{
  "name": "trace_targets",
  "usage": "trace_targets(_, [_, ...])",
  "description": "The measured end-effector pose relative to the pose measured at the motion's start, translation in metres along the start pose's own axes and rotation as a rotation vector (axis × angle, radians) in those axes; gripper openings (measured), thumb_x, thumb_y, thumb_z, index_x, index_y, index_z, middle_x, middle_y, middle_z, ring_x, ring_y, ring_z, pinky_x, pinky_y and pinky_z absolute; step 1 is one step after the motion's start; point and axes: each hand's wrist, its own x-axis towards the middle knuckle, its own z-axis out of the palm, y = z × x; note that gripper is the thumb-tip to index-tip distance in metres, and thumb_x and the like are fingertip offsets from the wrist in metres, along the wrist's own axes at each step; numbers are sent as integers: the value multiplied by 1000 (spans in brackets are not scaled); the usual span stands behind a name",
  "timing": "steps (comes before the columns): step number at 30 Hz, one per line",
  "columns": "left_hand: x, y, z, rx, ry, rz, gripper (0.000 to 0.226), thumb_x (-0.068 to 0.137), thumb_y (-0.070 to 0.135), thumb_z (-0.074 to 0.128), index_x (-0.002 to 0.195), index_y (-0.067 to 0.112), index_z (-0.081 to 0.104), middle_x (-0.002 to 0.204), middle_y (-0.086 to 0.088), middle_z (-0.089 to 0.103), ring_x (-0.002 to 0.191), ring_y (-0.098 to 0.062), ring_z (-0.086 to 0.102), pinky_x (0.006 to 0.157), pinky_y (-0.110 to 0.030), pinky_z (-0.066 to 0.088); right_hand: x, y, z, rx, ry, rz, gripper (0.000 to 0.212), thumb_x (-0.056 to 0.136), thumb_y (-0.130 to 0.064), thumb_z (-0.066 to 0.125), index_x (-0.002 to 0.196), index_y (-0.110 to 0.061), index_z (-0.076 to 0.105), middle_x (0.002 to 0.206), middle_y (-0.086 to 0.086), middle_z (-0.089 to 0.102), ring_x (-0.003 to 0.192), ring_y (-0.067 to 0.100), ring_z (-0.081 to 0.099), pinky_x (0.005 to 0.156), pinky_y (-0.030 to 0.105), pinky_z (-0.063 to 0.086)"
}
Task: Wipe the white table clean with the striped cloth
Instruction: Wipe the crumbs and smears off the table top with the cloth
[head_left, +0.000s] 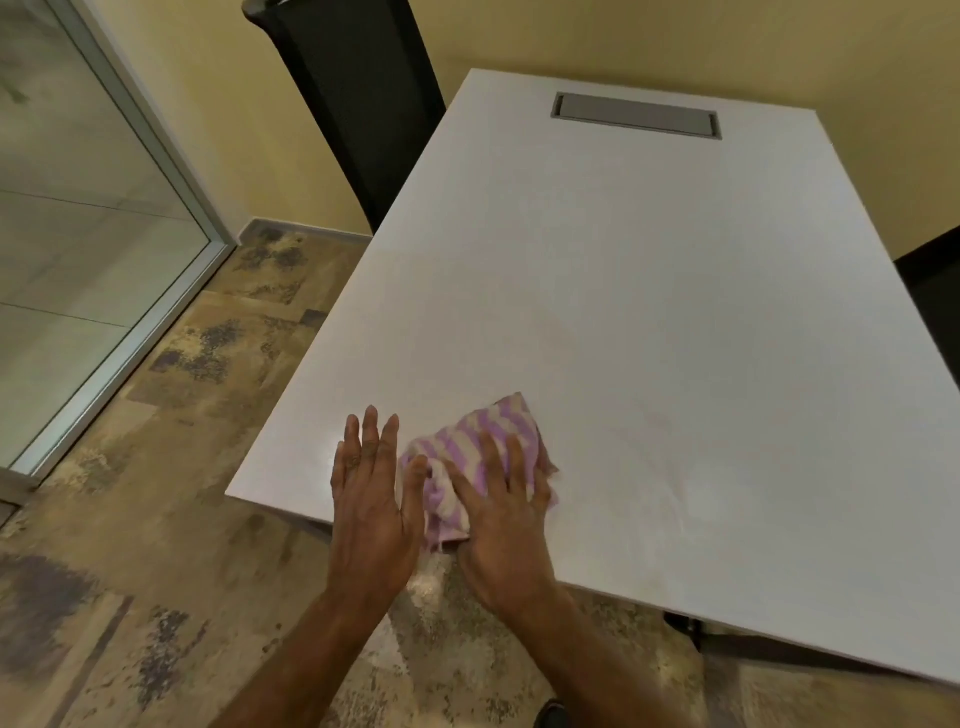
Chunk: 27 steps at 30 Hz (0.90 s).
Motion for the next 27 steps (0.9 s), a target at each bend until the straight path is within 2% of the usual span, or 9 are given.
trace_targets(2, [0,-2,-1,-3,-9,-11,64,105,46,30,162,18,26,173,1,10,160,-9,-6,132,-37,2,-26,-1,2,17,30,25,75,86,-54,38,158,-45,19,173,5,0,157,31,-17,116,70,17])
trace_targets(6, [-5,-9,-6,0,-32,-25,61,108,46,31,163,21,22,173,5,7,159,-4,-9,132,-40,3,-75,20,1,-57,39,160,96,82,-58,63,160,-45,9,172,5,-10,157,32,-17,116,69,11])
trace_targets(8, [-7,-14,-11,15,-38,-41,60,109,46,31,163,21,21,174,6,5,159,-4,-10,132,-41,2,-88,37,-6,-96,82,271,100,78,-51,75,160,-39,19,172,9,-2,158,36,-8,116,68,21])
trace_targets(10, [-8,-20,-15,27,-36,-59,60,109,44,33,163,21,20,174,5,4,159,-5,-10,132,-43,2,-88,49,-13,-96,149,351,88,80,-44,72,158,-34,32,171,12,7,158,40,2,111,67,30])
trace_targets(12, [-7,-25,-19,21,-30,-77,59,109,40,37,163,21,21,173,6,5,159,-5,-10,132,-44,3,-76,53,-18,-56,205,405,82,78,-44,62,155,-33,37,170,13,16,156,43,9,108,70,30])
trace_targets(15, [-6,-29,-21,15,-21,-100,59,109,38,37,163,21,21,173,7,3,159,-4,-11,132,-43,3,-42,51,-18,6,196,479,90,77,-33,72,157,-36,31,170,14,13,155,46,1,108,79,21])
trace_targets(18, [-4,-35,-19,16,-12,-111,59,109,39,36,163,21,20,173,7,3,158,-3,-12,132,-42,2,-5,49,-18,17,194,479,87,83,-37,72,159,-35,28,171,16,9,155,49,-4,110,79,13])
trace_targets(23, [-2,-52,-19,14,26,-135,58,110,42,33,163,21,21,173,6,5,159,-4,-10,132,-43,3,57,35,-18,-24,127,423,101,77,-52,80,160,-40,23,171,15,2,155,47,-9,115,74,8])
trace_targets(27, [-4,-66,-25,15,35,-170,64,106,53,24,163,23,20,173,9,2,158,-1,-12,132,-41,0,89,8,-6,-76,105,346,100,76,-66,74,159,-40,24,170,16,3,155,47,-6,114,75,13])
